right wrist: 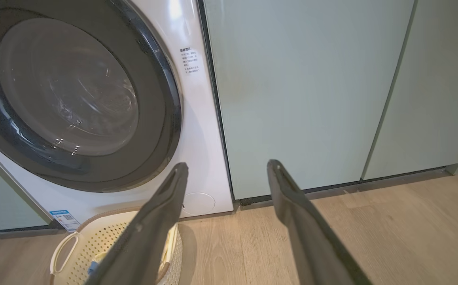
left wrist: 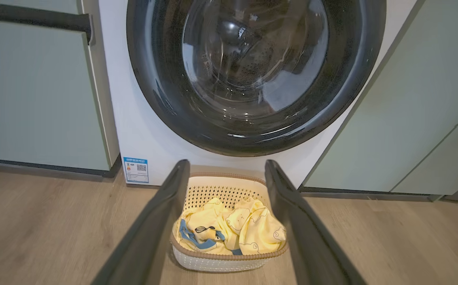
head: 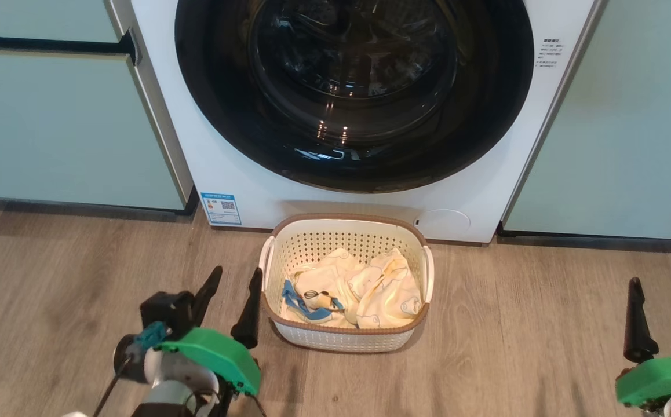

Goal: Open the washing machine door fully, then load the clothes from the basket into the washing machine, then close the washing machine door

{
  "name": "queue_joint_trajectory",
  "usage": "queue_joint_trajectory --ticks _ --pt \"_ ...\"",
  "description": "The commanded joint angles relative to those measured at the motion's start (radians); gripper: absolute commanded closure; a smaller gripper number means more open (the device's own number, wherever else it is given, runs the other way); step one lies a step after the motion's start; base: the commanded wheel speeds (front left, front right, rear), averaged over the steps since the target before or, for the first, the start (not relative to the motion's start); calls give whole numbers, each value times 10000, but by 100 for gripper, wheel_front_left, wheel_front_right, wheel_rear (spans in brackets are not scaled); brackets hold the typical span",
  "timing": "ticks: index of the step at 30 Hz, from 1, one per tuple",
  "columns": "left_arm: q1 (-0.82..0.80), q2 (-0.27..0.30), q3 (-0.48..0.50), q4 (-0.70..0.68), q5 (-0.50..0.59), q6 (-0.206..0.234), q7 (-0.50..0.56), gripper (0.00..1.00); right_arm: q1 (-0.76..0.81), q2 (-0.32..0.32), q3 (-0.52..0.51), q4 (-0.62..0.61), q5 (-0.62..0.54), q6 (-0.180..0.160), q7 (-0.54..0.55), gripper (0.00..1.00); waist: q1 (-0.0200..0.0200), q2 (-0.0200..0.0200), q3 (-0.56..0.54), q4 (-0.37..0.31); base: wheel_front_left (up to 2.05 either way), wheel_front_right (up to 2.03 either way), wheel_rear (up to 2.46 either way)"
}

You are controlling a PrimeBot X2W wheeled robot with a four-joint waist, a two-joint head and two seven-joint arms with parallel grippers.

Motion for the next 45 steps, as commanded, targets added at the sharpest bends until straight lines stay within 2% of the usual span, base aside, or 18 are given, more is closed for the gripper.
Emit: queue_joint_trajectory --ticks 1,25,39,45 --pt "-589 189 225 -259 392 86 -200 0 -679 -257 202 -366 -403 -26 -210 0 0 -1 1 -6 0 0 0" --pt "-925 225 -154 10 3273 344 -907 0 -773 -381 158 -601 -3572 -32 -918 0 0 -1 43 -109 0 0 0" --pt "-917 122 -2 151 3213 378 -914 0 -745 -317 39 -637 -3483 -32 -925 0 0 -1 49 -107 0 0 0" --pt "-907 -13 259 370 2968 531 -914 0 -740 -299 -18 -656 -3448 -32 -925 0 0 -1 47 -98 0 0 0"
